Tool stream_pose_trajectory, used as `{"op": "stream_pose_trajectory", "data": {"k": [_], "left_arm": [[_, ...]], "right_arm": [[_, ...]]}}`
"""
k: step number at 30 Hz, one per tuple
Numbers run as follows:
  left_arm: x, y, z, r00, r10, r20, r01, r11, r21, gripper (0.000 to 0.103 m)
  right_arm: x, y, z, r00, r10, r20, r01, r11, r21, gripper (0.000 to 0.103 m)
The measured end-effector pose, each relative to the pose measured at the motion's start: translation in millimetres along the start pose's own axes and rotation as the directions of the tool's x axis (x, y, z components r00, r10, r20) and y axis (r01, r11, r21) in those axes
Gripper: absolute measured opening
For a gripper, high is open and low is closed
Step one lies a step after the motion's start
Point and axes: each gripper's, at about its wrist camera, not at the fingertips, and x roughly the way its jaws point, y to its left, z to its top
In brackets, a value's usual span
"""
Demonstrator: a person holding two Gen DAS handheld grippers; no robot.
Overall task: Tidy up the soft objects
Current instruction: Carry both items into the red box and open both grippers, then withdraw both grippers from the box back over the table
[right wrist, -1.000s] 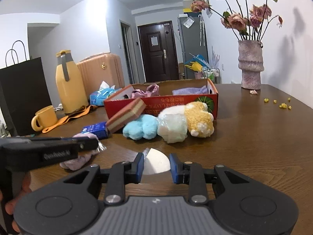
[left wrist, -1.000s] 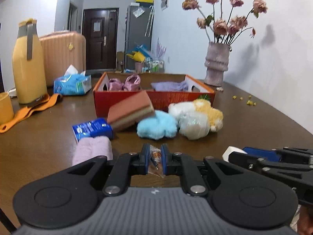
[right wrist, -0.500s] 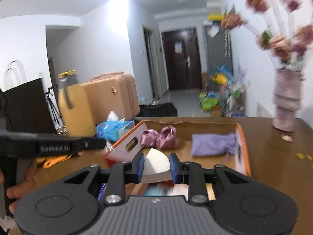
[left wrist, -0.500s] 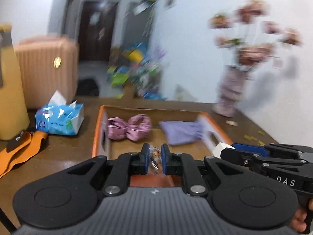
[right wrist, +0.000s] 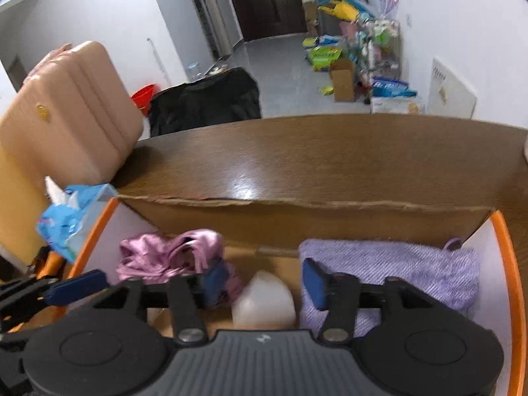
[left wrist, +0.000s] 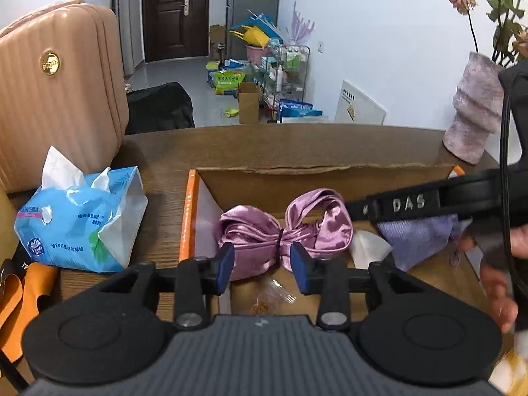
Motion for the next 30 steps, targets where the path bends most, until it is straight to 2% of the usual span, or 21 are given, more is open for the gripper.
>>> {"op": "stream_pose_trajectory", "data": {"k": [3,6,9,11,14,20,22,23,24,26,27,28,30], "left_arm": [[-2,2,-1,1.0,0.017,-0.001,-0.018,1.0,-0.006,0.038],[-21,7,0,1.0,0.022,0.006,-0.022,1.0,-0.022,0.04],[-54,10,5,0.999,0.012,0.041,-0.012,1.0,-0.008,0.056],[-86,15,4,0.995,0.043,0.091,-0.043,0.999,0.001,0.063],[-140,22,-7,0.98,0.093,0.175,-0.094,0.996,-0.001,0.067],[-221,16,-23,0.947,0.129,0.296,-0.136,0.991,0.004,0.076],[-238,10,-34,0.928,0.139,0.345,-0.149,0.989,0.003,0.079],[-248,7,-42,0.915,0.139,0.38,-0.15,0.989,0.0,0.082],[-257,4,-53,0.892,0.147,0.427,-0.158,0.987,-0.01,0.084],[-273,-2,-78,0.844,0.146,0.517,-0.151,0.988,-0.032,0.087],[-279,-5,-90,0.823,0.14,0.551,-0.147,0.989,-0.032,0.092],[-285,-9,-102,0.806,0.141,0.574,-0.149,0.988,-0.033,0.094],[-293,-20,-120,0.789,0.135,0.599,-0.154,0.988,-0.02,0.094]], "right_arm": [[-14,-3,-2,1.0,0.009,0.026,-0.009,1.0,0.026,0.053],[-40,-3,-2,0.999,-0.008,0.051,0.007,1.0,0.009,0.053],[-84,-2,-7,0.996,-0.024,0.087,0.027,0.999,-0.031,0.053],[-120,-4,-10,0.991,-0.04,0.127,0.048,0.997,-0.06,0.055],[-177,-13,-28,0.979,-0.047,0.198,0.066,0.994,-0.091,0.072],[-247,-25,-64,0.962,-0.059,0.266,0.077,0.995,-0.06,0.072],[-263,-21,-80,0.945,-0.055,0.322,0.079,0.995,-0.063,0.072],[-272,-17,-90,0.934,-0.049,0.353,0.081,0.994,-0.076,0.072],[-280,-11,-101,0.918,-0.041,0.394,0.082,0.993,-0.089,0.073],[-298,-8,-130,0.873,0.002,0.487,0.069,0.989,-0.127,0.073],[-305,-5,-142,0.852,0.02,0.524,0.063,0.988,-0.141,0.076],[-310,-3,-156,0.83,0.031,0.556,0.065,0.986,-0.153,0.077],[-317,3,-177,0.798,0.016,0.603,0.097,0.983,-0.154,0.079]]}}
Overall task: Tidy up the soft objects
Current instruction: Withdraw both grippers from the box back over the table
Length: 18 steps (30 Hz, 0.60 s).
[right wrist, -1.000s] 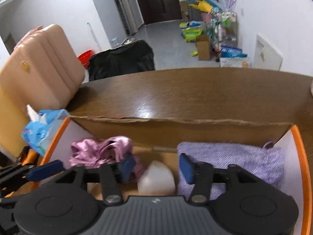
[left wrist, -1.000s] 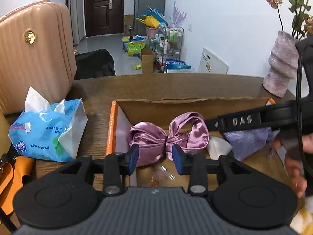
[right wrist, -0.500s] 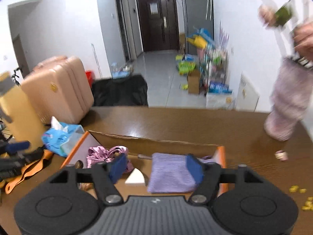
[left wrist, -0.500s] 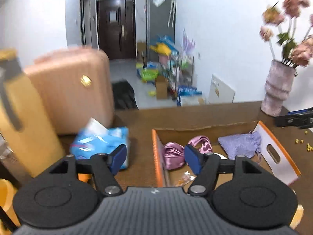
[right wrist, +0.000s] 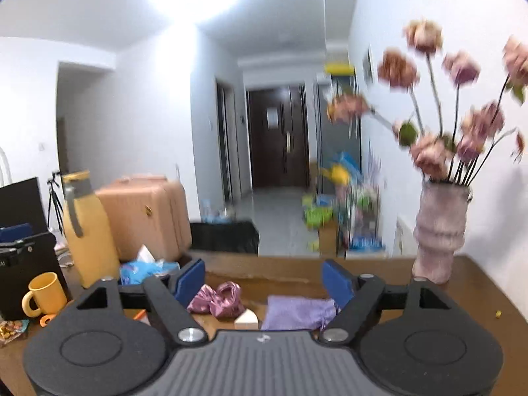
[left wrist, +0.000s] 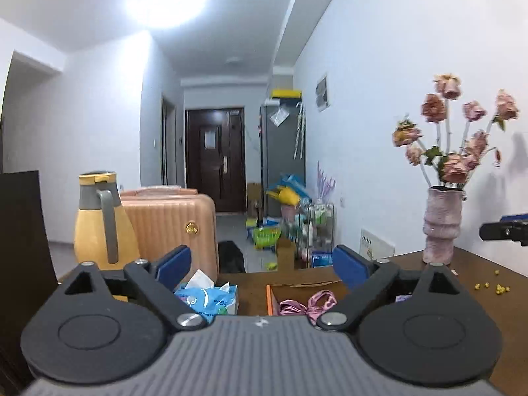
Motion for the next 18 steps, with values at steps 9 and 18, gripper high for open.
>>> {"op": "stream_pose_trajectory", "data": {"k": [9,18], "left_arm": [[-63,-20,-28,0.999,0.015,0.049,-0.017,0.998,0.058,0.099],[-161,-8,-118,0.996,-0.022,-0.092,0.021,1.0,-0.012,0.101]], "right_arm": [[-61,28,-41,0.996,-0.082,0.025,0.083,0.996,-0.031,0.079],[-168,73,-155,0.997,-0.07,-0.011,0.071,0.997,0.043,0.086]]}}
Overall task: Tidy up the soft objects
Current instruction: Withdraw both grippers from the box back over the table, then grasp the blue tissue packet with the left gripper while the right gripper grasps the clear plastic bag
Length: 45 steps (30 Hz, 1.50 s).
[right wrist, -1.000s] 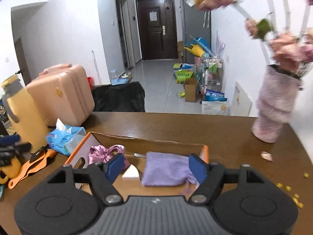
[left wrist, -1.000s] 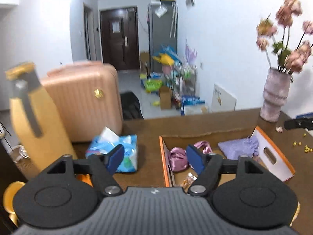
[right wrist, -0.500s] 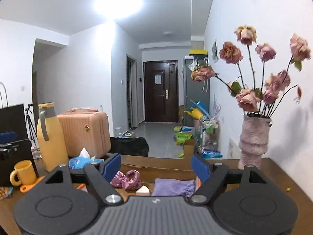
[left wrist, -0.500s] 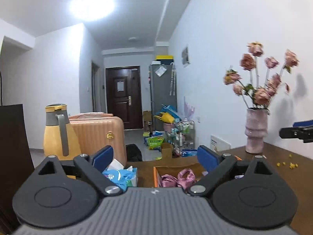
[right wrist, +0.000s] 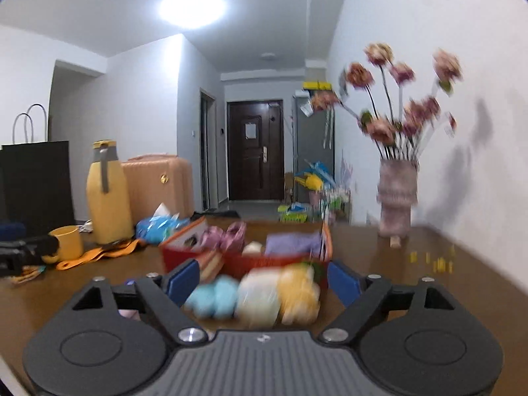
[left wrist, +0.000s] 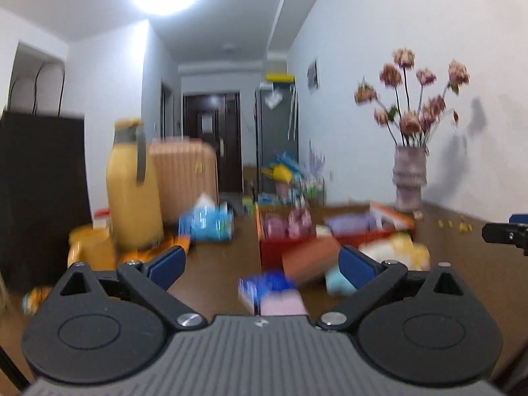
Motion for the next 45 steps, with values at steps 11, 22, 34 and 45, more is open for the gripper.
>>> {"op": "stream_pose_trajectory", "data": {"k": [11,22,34,45], "left_arm": [[14,8,-11,0.995,-0.034,-0.094,0.031,0.999,-0.033,0.101],[91,-3,-14,0.975,-0.076,-0.209,0.071,0.997,-0.03,0.096],[147,-7,-33,0.951,-0.065,-0.303,0.06,0.998,-0.026,0.095],[196,-5,-8,0.95,-0.029,-0.31,0.023,0.999,-0.024,0.081]], "right_arm": [[9,8,-21,0.996,0.005,-0.085,-0.003,1.0,0.024,0.084],[86,-1,-13,0.984,-0.025,-0.178,0.03,0.999,0.027,0.075],[192,-5,-8,0.967,-0.024,-0.253,0.018,0.999,-0.027,0.067],[187,-4,-22,0.947,0.063,-0.314,-0.072,0.997,-0.02,0.023]]}}
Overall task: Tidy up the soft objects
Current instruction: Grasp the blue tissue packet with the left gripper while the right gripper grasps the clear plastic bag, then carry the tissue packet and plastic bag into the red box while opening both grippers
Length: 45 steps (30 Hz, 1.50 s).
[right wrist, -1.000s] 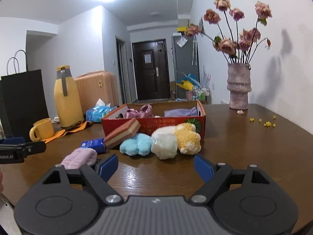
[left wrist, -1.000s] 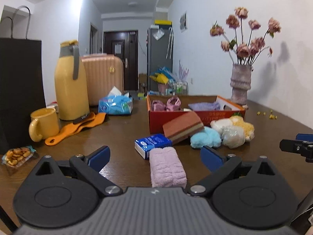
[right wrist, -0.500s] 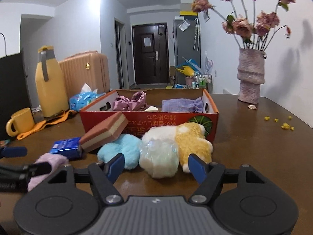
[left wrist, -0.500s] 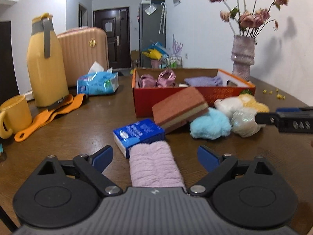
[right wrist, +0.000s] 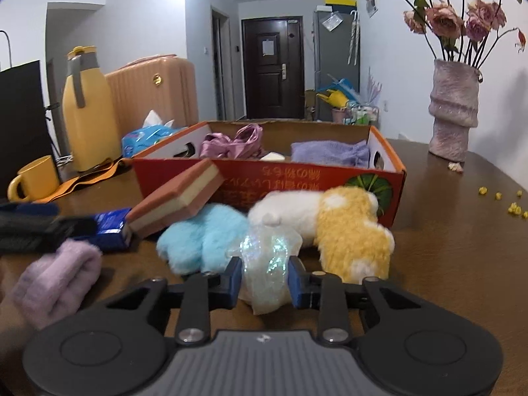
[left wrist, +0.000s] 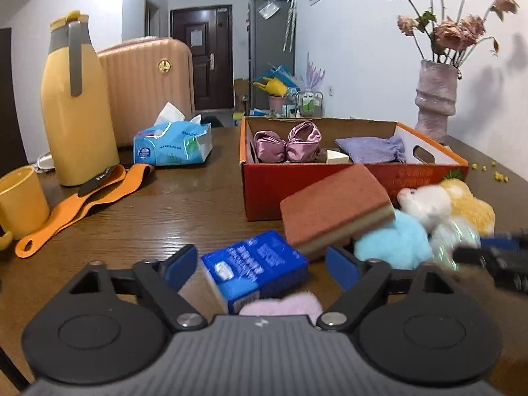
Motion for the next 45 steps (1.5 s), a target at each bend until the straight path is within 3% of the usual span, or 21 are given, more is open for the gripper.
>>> {"op": "stream_pose_trajectory", "data": {"k": [3,7,9,14,17,22,26,30,37,42,45], "left_arm": [[2,-8,4,0.997,-0.077,0.005,0.077,0.997,0.004,0.08],[19,-2,-1,0.998,0.055,0.008,-0.055,0.998,0.029,0.08],[32,9,0,0.996,0.075,-0.05,-0.075,0.997,0.008,0.08],[38,20,1,0.997,0.001,-0.076,-0.002,1.0,-0.013,0.082],[43,25,3,0.99,-0.083,-0.115,0.077,0.995,-0.059,0.084],[45,29,2,0.983,-0.111,-0.145,0.097,0.99,-0.099,0.081],[36,30,1,0.989,-0.092,-0.119,0.081,0.992,-0.091,0.061],[24,31,-1,0.992,-0.086,-0.093,0.077,0.992,-0.098,0.048],[-18,30,6,0.998,-0.062,0.023,0.064,0.994,-0.084,0.045],[-66,23,16,0.99,-0.057,0.126,0.064,0.997,-0.051,0.045],[-93,20,16,0.984,-0.089,0.157,0.1,0.993,-0.058,0.045]], "right_arm": [[-9,-1,-8,1.0,0.028,-0.009,-0.027,0.999,0.022,0.023],[-16,6,-14,0.998,0.055,-0.01,-0.055,0.998,0.012,0.023],[-17,8,-14,0.998,0.059,-0.012,-0.059,0.998,0.006,0.023],[-14,15,-13,0.998,0.067,-0.016,-0.067,0.998,-0.004,0.023],[-14,20,-13,0.997,0.077,-0.02,-0.077,0.997,-0.015,0.023],[-17,21,-16,0.997,0.075,-0.035,-0.075,0.997,-0.015,0.023],[-22,23,-17,0.997,0.073,-0.034,-0.074,0.997,-0.015,0.023],[-29,26,-19,0.997,0.076,-0.027,-0.077,0.997,-0.016,0.02],[-50,27,-18,0.998,0.064,0.016,-0.064,0.998,0.006,0.016],[-81,29,-11,0.995,0.049,0.089,-0.049,0.999,0.0,0.016],[-101,31,-10,0.991,0.046,0.128,-0.046,0.999,-0.005,0.016]]}}
